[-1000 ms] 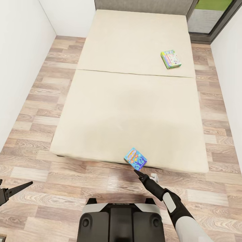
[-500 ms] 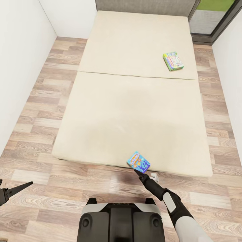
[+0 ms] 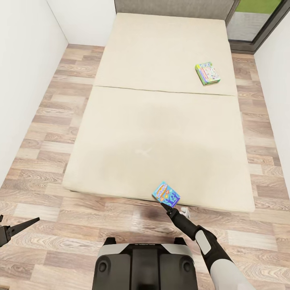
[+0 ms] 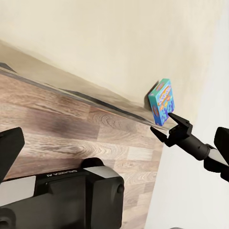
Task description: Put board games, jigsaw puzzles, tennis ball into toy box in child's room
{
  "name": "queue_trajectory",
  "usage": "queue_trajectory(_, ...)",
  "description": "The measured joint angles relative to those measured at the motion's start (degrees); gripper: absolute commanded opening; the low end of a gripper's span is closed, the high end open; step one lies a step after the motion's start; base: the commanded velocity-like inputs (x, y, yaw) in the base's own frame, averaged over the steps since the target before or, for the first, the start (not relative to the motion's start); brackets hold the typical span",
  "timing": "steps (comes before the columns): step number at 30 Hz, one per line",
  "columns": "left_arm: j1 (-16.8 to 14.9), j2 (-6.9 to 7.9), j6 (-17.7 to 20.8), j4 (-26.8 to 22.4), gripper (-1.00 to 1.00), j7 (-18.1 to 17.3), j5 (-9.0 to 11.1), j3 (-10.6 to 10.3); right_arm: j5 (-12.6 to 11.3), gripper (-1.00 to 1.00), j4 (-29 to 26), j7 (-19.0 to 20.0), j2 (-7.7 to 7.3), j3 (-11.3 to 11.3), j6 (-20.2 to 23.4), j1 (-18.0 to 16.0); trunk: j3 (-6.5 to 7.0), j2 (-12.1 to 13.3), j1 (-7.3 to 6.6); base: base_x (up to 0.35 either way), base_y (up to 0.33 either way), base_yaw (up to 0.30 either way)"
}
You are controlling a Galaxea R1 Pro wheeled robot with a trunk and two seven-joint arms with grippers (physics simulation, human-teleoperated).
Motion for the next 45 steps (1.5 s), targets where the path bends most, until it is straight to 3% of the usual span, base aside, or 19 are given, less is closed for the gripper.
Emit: queue_trajectory(45, 0.00, 0.00, 0.00, 0.00, 1.00, 0.00, 0.01, -0.05, -0.01, 1.00, -0.03, 0.38, -0.52, -0.18, -0.15, 0.00, 0.00, 0.00, 0.00, 0.000, -0.015, 0.000)
